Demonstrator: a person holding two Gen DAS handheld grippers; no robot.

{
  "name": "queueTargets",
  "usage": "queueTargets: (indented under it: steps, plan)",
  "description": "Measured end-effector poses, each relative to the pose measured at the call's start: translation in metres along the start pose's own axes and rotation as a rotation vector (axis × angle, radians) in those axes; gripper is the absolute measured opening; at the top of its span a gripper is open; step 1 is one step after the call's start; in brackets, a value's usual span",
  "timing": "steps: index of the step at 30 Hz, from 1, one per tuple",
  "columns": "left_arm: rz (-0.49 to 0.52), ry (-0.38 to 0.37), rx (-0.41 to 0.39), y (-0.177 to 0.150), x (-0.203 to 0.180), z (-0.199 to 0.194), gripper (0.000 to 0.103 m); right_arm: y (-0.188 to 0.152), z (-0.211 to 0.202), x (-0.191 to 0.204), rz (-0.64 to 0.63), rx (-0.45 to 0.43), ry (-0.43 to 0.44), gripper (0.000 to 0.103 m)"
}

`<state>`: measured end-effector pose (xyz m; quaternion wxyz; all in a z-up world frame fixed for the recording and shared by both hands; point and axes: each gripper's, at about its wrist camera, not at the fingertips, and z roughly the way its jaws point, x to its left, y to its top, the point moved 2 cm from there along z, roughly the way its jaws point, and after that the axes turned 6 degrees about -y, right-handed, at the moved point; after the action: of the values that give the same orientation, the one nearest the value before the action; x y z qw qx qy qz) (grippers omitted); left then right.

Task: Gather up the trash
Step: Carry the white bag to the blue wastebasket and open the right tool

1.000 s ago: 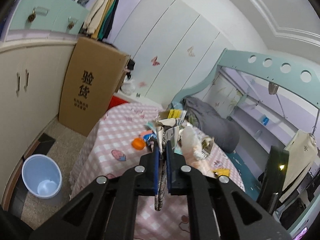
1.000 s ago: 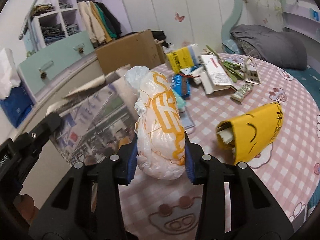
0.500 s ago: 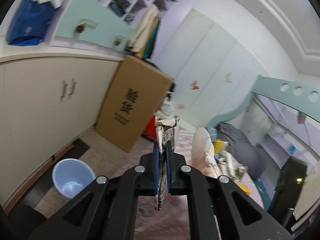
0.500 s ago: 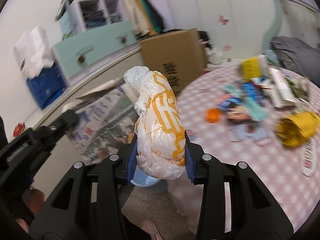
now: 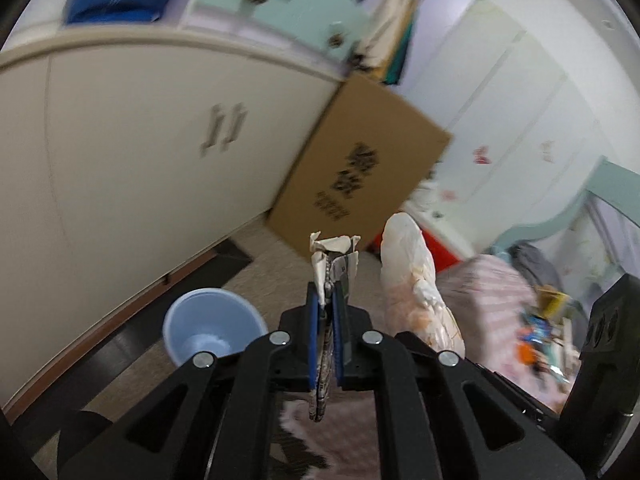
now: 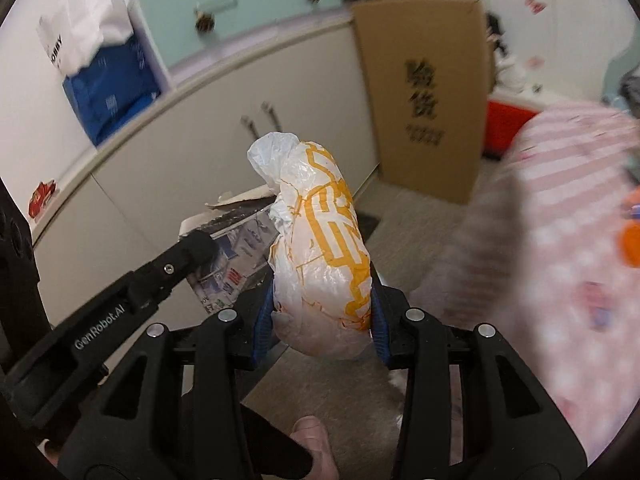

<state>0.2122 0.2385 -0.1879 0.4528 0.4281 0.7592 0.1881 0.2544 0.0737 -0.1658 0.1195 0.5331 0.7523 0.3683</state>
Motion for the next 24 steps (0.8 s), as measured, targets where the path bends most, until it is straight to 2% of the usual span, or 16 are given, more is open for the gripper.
queueTargets:
  steps: [3,4,5,10,18,24]
  plan:
    - [-0.015,0.078,-0.003,0.006,0.025,0.02,0.006,0.004,0.042,0.009,-0.001,0.03,0.045,0.049]
    - [-0.019,0.113,-0.007,0.01,0.035,0.028,0.006,0.007,0.057,0.01,0.004,0.032,0.06,0.061]
    - [-0.023,0.142,-0.006,0.013,0.044,0.035,0.006,0.009,0.076,0.012,0.002,0.045,0.039,0.071]
    - [-0.039,0.232,0.023,0.02,0.078,0.066,0.006,0.006,0.122,0.009,0.001,0.102,0.005,0.073]
    - [-0.018,0.288,0.058,0.008,0.092,0.085,0.007,-0.012,0.141,0.004,0.009,0.133,-0.022,0.079]
    - [0.005,0.307,0.082,0.004,0.092,0.102,0.007,-0.011,0.139,-0.001,0.008,0.099,-0.074,0.08]
